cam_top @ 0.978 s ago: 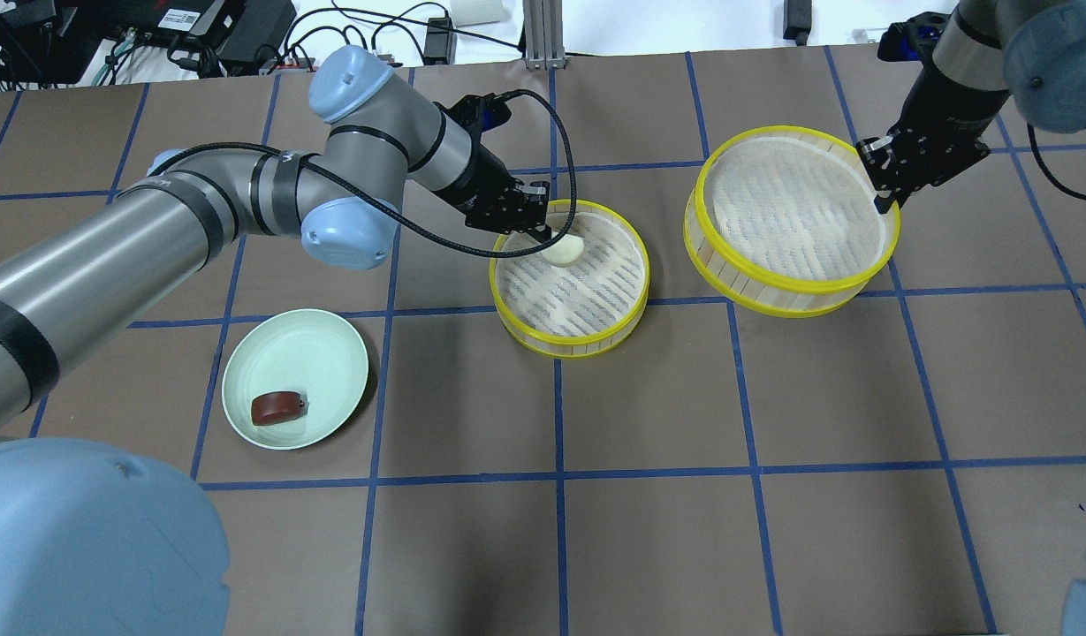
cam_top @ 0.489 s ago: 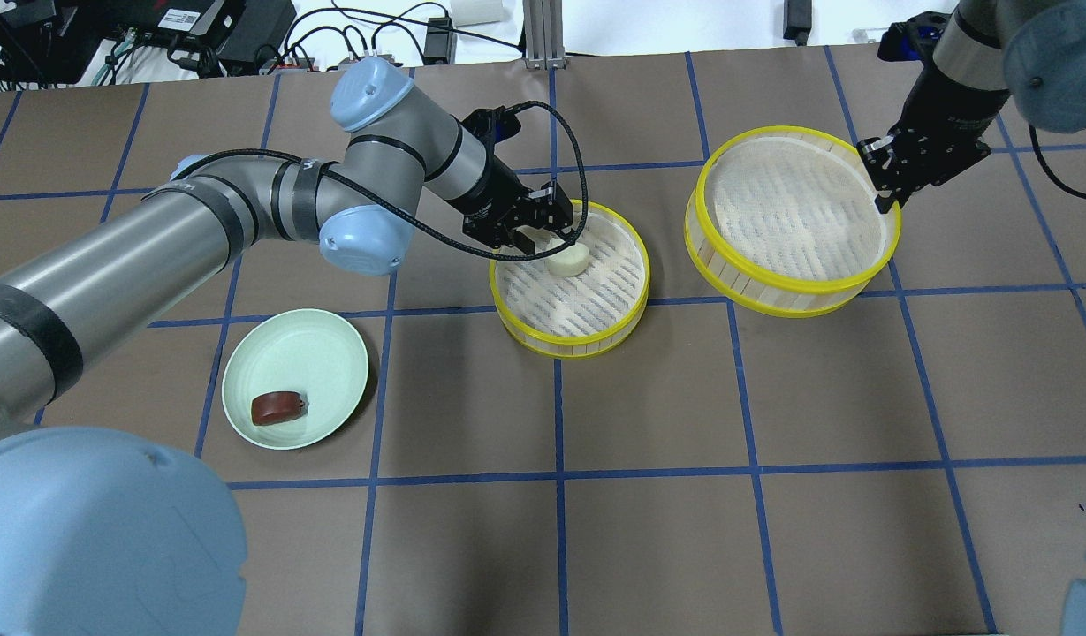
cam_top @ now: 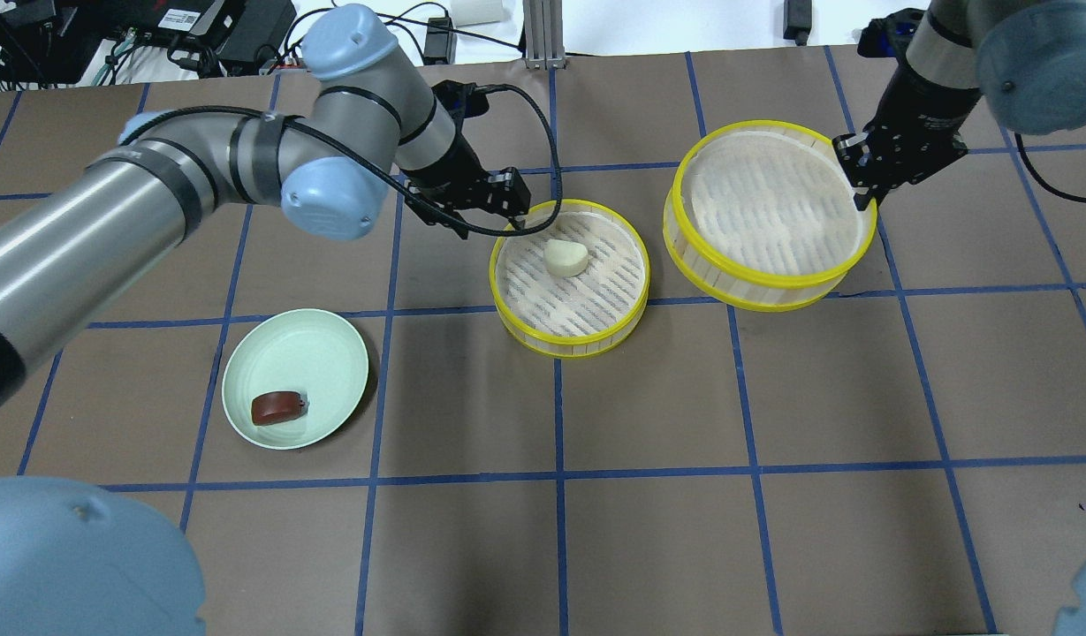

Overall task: Place buns in different layers of steamer
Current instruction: 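Lower the white bun into the lower steamer tier and open the left gripper, then restack the top tier with right gripper while left gripper returns to bowl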

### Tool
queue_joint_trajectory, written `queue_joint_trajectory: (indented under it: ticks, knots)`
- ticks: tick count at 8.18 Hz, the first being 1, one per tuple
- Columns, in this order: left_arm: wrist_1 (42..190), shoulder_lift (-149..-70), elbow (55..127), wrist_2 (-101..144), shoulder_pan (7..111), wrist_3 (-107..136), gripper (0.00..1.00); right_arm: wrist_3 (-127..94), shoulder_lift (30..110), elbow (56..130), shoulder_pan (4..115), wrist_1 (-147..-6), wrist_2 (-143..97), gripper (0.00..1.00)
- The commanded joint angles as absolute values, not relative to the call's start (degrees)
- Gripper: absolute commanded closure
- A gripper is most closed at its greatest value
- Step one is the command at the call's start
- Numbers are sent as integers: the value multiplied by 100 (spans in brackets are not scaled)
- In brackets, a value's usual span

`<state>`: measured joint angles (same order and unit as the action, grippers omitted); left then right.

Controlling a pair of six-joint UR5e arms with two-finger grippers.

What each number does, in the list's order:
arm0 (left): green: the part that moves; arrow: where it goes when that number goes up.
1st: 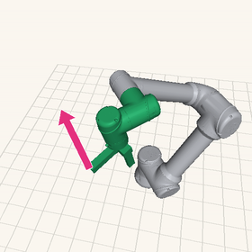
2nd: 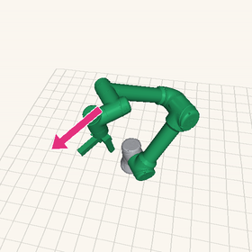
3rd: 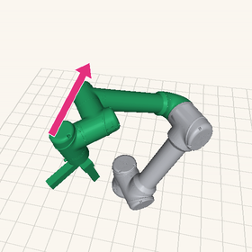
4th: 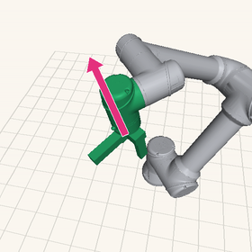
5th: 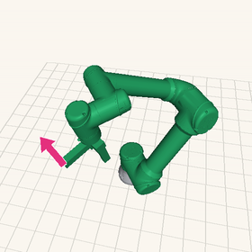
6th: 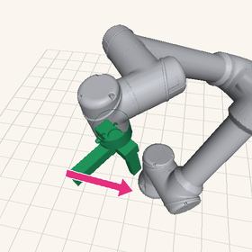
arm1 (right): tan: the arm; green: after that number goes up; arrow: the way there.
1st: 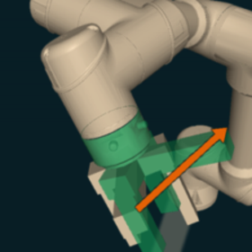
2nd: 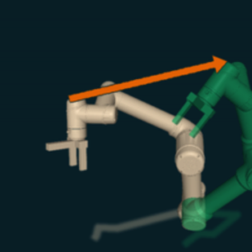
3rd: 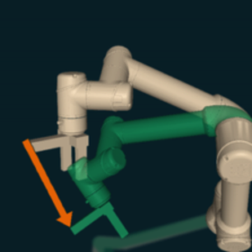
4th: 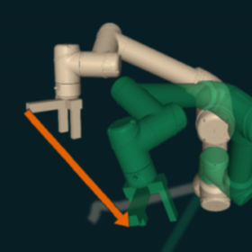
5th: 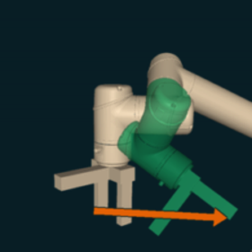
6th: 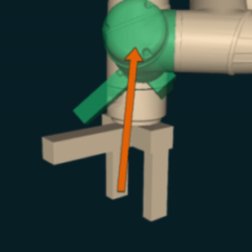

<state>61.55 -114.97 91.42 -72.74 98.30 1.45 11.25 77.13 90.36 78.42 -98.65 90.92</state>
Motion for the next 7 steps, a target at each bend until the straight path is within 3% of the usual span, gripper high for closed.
queue_joint_trajectory:
  ticks: [1, 4, 7]
  knots:
    - [7344, -11015, 8938, -8014, 8995, -1058, 9, 74, 7568, 9035, 8601, -10194, 9070, 100]
    - [7883, -10732, 9087, -9120, 8317, -2271, 14, -1173, 7374, 9044, 9489, -10458, 9026, 100]
    - [7963, -10731, 9998, -9097, 7350, -2593, 9, -1774, 7032, 9097, 10063, -10740, 9036, 100]
